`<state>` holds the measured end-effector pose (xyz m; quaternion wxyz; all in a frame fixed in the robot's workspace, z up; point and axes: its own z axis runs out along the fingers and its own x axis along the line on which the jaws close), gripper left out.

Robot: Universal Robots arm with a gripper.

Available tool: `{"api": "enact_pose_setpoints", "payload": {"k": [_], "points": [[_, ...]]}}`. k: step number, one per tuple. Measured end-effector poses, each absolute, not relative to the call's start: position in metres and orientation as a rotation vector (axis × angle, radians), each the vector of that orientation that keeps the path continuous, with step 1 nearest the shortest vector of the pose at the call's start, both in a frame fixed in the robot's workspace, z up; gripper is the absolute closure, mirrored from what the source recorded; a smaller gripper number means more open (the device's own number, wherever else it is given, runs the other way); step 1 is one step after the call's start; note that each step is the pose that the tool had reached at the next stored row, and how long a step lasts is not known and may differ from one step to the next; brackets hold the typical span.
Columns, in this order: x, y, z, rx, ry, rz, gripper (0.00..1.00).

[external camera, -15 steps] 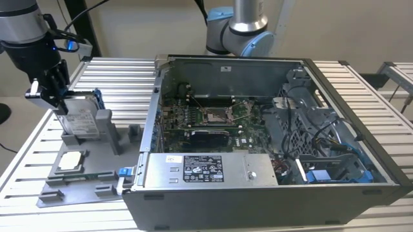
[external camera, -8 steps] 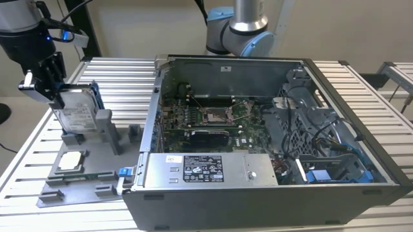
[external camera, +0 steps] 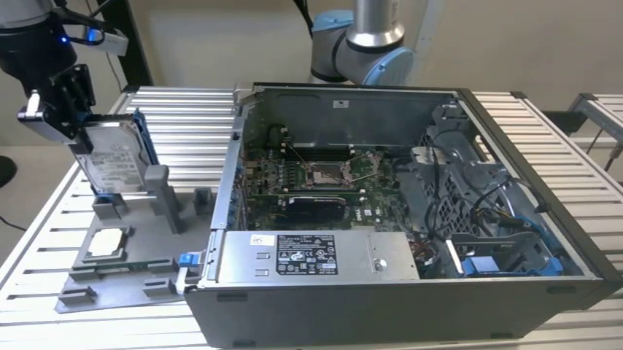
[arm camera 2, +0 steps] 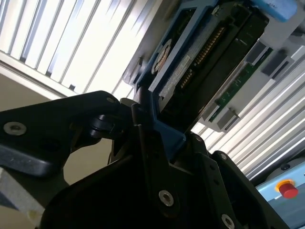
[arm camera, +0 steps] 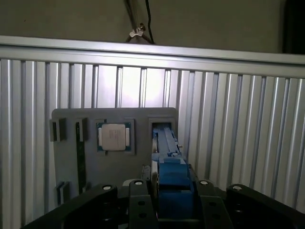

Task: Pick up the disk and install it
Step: 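Pick up the disk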

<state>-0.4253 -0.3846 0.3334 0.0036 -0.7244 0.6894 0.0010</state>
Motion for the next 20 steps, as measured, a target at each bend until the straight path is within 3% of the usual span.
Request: {"api": "enact_pose_setpoints", "payload": {"k": [20], "points": [[-0.426,-0.385,0.401,-2.264,2.156,-0.004,1.0]]}}
